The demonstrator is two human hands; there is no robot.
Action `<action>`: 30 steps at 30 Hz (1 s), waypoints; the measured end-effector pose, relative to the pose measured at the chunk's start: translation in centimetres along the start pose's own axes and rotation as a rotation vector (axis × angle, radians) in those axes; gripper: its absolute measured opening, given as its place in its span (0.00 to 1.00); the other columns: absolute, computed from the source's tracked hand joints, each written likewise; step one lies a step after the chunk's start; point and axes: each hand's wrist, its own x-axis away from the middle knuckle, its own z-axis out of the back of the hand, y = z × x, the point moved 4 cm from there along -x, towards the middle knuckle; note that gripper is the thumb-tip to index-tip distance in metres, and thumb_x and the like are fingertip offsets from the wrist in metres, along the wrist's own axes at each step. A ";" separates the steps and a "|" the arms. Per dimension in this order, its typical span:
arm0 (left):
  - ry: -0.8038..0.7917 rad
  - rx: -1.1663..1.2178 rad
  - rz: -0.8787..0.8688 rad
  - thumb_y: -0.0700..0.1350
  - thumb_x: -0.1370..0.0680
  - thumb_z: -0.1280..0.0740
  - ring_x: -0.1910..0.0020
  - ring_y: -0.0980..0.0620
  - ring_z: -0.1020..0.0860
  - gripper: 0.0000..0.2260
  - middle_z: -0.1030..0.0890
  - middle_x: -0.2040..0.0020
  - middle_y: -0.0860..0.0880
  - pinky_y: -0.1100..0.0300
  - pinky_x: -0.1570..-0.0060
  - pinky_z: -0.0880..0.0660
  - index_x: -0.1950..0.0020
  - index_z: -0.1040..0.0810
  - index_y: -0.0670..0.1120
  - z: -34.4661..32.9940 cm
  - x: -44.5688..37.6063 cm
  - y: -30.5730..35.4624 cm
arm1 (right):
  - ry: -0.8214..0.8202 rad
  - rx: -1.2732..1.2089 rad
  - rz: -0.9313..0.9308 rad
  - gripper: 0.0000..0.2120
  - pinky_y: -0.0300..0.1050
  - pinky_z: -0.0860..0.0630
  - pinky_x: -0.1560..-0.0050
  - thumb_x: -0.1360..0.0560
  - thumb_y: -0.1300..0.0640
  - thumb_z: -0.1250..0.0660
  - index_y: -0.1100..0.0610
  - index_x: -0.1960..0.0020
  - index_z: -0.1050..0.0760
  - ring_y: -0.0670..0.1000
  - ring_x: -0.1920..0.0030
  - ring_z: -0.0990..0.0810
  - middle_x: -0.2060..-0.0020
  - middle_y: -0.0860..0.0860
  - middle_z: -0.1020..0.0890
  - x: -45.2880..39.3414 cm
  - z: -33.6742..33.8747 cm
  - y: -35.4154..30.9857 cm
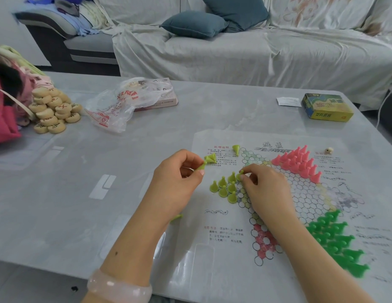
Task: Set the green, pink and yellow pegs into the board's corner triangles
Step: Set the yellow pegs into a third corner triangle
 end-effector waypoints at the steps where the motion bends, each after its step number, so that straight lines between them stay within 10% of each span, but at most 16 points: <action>1: -0.005 0.000 0.002 0.38 0.26 0.33 0.61 0.56 0.25 0.09 0.22 0.61 0.56 0.66 0.57 0.29 0.60 0.24 0.52 0.0 0.0 0.0 | 0.000 0.003 0.000 0.09 0.40 0.35 0.63 0.24 0.55 0.39 0.53 0.48 0.22 0.48 0.59 0.27 0.57 0.51 0.22 0.0 0.0 0.0; 19: -0.033 -0.053 -0.007 0.38 0.26 0.33 0.61 0.57 0.25 0.10 0.22 0.62 0.56 0.67 0.58 0.30 0.61 0.23 0.53 -0.2 0.0 -0.1 | -0.006 0.012 0.018 0.10 0.40 0.35 0.60 0.24 0.56 0.39 0.54 0.44 0.25 0.47 0.58 0.30 0.59 0.48 0.26 0.1 -0.3 0.1; 26: -0.090 0.036 0.017 0.35 0.28 0.32 0.64 0.62 0.22 0.11 0.20 0.64 0.56 0.73 0.59 0.28 0.62 0.22 0.52 -0.7 0.3 0.3 | 0.120 -0.271 0.102 0.08 0.31 0.31 0.61 0.25 0.58 0.38 0.53 0.48 0.22 0.43 0.62 0.25 0.63 0.43 0.22 1.5 3.2 -1.8; 30: -0.154 0.120 0.007 0.34 0.29 0.31 0.66 0.61 0.21 0.09 0.19 0.66 0.54 0.73 0.62 0.27 0.61 0.23 0.48 -1.7 0.7 1.0 | -0.090 -0.477 0.181 0.07 0.33 0.26 0.59 0.27 0.56 0.35 0.47 0.52 0.21 0.41 0.61 0.23 0.64 0.41 0.19 3.3 2.9 -4.1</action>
